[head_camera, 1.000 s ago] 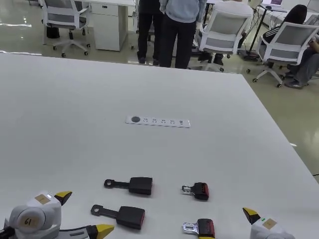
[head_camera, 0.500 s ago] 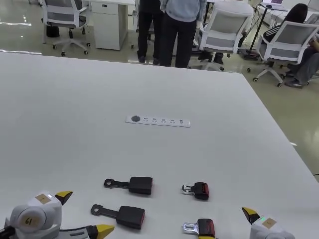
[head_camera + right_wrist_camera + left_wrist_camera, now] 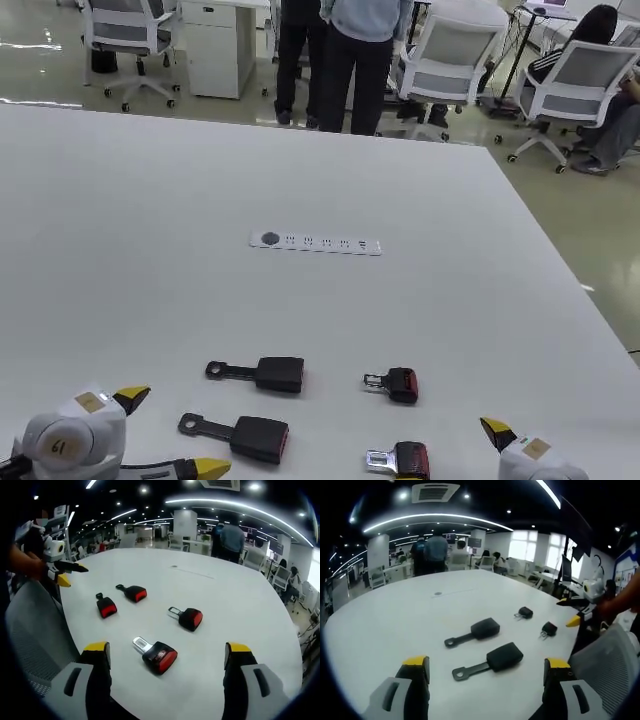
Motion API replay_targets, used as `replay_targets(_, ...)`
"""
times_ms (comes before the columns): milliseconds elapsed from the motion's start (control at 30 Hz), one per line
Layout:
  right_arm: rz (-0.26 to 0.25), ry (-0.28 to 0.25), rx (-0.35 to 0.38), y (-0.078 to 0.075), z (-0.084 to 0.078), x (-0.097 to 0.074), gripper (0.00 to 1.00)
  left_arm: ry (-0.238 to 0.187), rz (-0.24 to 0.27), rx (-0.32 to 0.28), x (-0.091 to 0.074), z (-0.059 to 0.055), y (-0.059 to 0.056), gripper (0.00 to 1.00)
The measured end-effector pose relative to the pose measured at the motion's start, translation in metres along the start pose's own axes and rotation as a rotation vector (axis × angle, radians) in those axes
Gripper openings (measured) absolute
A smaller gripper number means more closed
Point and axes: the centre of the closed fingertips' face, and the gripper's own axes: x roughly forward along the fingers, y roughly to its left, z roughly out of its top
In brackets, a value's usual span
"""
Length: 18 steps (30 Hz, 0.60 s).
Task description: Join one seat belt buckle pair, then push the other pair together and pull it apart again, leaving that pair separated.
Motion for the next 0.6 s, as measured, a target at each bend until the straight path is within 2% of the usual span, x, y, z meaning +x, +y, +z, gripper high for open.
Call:
replay_targets(233, 0.037, 0.015, -0.012, 0.006, -0.001, 0.001, 0.94, 0.019, -0.026, 0.018, 0.005, 0.0, -0.008, 0.97)
replay_targets(400, 0.068, 0.028, -0.028, 0.007, -0.007, 0.009, 0.94, 0.018, -0.046, 0.027, 0.009, 0.0, -0.009, 0.96)
replay_targets(600, 0.101, 0.041, -0.033, 0.01, -0.009, 0.012, 0.93, 0.041, -0.069, 0.041, 0.018, -0.004, -0.011, 0.96)
